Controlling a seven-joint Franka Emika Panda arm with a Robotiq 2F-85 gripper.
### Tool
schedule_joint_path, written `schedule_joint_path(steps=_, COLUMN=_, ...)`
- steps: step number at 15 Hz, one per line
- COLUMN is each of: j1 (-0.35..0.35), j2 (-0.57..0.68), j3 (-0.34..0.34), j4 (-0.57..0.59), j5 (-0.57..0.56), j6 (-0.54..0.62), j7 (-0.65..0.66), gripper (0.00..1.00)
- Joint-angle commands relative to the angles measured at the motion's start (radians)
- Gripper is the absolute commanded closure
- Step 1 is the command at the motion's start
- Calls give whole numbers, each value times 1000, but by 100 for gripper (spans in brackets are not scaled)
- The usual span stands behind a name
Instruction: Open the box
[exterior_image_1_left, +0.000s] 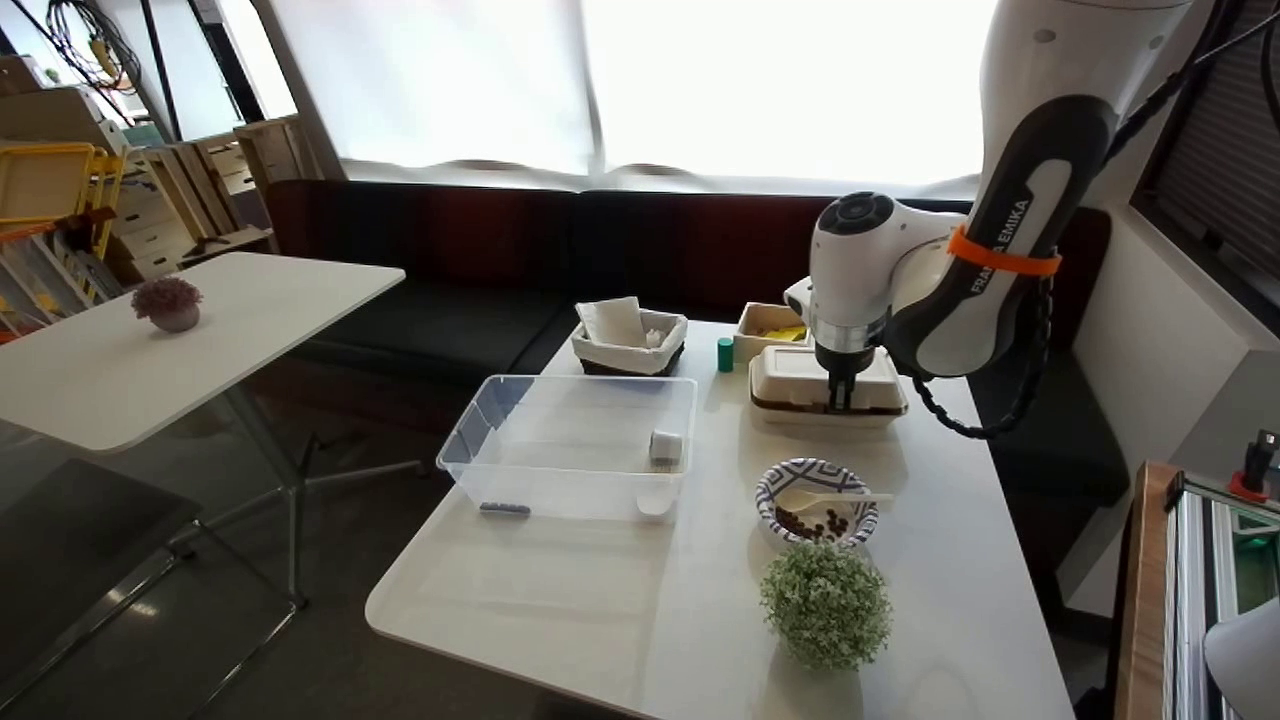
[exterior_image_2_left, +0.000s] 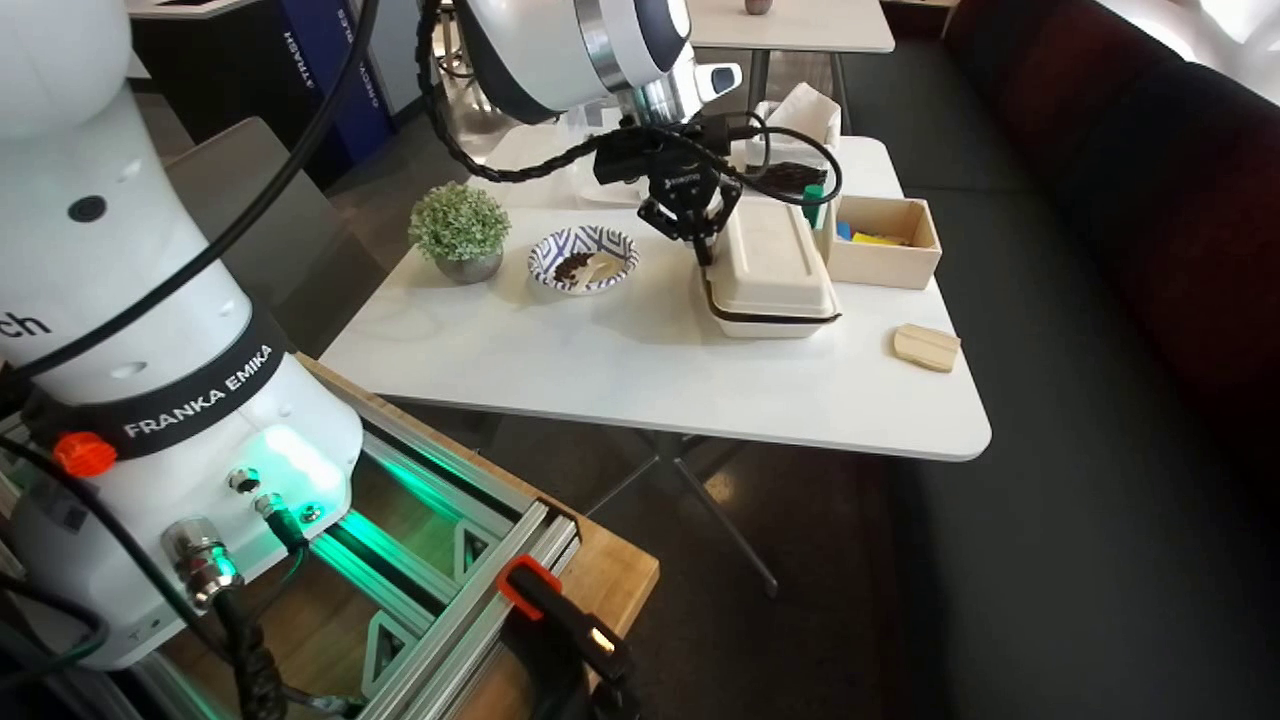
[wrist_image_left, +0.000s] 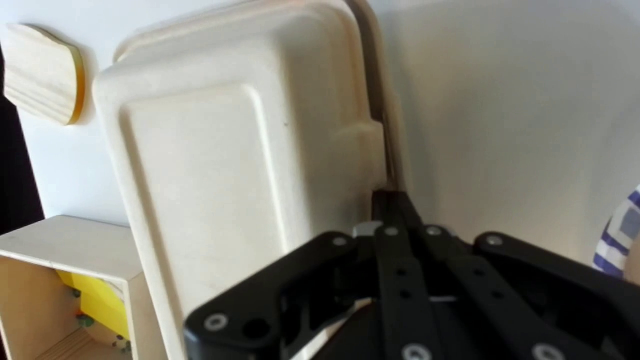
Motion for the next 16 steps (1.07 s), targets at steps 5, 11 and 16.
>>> schedule_joint_path(steps=5, j1=122, j2=19, j3=-141, j4=36, j5=-119, j6=19, j7=103, gripper=100)
schedule_joint_path(steps=11, j1=257, j2=25, j3=-286, j4=56, j5=-260, j6=1, j7=235, gripper=100)
schedule_joint_path(steps=16, j1=371, j2=31, j3=-401, j4=68, j5=-388, j6=-11, j7=368, gripper=100)
